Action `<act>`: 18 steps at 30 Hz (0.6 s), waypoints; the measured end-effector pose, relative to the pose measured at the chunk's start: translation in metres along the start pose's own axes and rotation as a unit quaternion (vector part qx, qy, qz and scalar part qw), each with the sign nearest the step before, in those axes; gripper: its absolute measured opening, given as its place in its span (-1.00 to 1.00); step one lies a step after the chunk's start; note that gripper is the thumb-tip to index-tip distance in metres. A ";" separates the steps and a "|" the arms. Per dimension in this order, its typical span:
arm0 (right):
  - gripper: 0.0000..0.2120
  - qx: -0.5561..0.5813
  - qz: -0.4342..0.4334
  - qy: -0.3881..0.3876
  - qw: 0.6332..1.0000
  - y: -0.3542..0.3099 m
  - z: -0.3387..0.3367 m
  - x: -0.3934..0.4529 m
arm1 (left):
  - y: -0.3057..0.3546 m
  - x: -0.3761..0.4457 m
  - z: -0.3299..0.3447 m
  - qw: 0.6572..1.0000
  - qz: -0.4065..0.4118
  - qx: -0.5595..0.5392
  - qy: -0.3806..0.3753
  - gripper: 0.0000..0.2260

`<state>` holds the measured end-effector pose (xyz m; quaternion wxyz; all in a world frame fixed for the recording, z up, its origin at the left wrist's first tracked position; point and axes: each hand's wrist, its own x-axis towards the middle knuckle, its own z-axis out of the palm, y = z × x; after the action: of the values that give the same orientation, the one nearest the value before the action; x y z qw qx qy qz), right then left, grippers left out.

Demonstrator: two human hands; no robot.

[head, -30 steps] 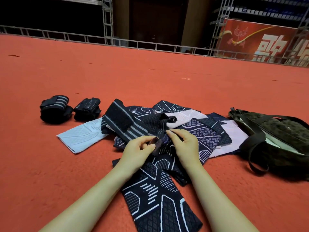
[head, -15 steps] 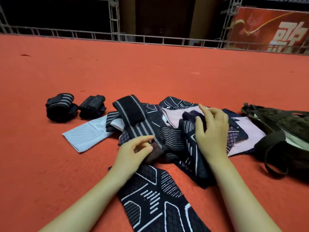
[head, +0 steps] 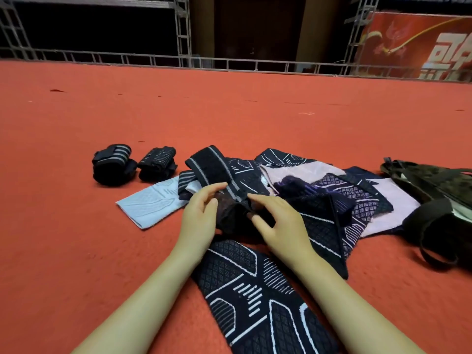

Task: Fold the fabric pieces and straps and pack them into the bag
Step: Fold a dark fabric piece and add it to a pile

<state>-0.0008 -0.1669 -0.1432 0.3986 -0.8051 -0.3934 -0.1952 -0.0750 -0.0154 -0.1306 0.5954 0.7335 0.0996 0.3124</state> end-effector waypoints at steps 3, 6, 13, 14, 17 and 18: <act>-0.79 0.055 -0.004 0.065 0.996 0.000 -0.001 0.002 | 0.000 -0.004 0.001 0.989 0.109 0.101 -0.004 -0.67; -0.81 0.076 -0.019 0.091 0.993 -0.001 -0.005 0.005 | 0.001 -0.007 0.003 0.974 0.184 0.133 -0.012 -0.79; -0.81 0.096 -0.008 0.070 0.993 0.003 -0.014 0.008 | 0.004 -0.008 -0.002 0.977 0.142 0.118 -0.105 -0.78; -0.80 0.086 -0.021 0.066 0.994 0.005 -0.014 0.007 | 0.004 -0.006 -0.002 0.985 0.110 0.091 -0.091 -0.84; -0.80 0.054 -0.068 0.048 0.995 0.011 -0.015 0.006 | 0.005 0.000 -0.006 0.999 0.008 0.009 -0.036 -0.86; -0.78 0.053 -0.075 0.042 0.995 0.013 -0.014 0.006 | 0.005 0.002 -0.008 0.999 -0.025 -0.026 -0.027 -0.87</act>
<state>0.0129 -0.1803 -0.1374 0.4405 -0.7423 -0.4458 -0.2371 -0.0793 -0.0088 -0.1248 0.6245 0.7230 0.0939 0.2802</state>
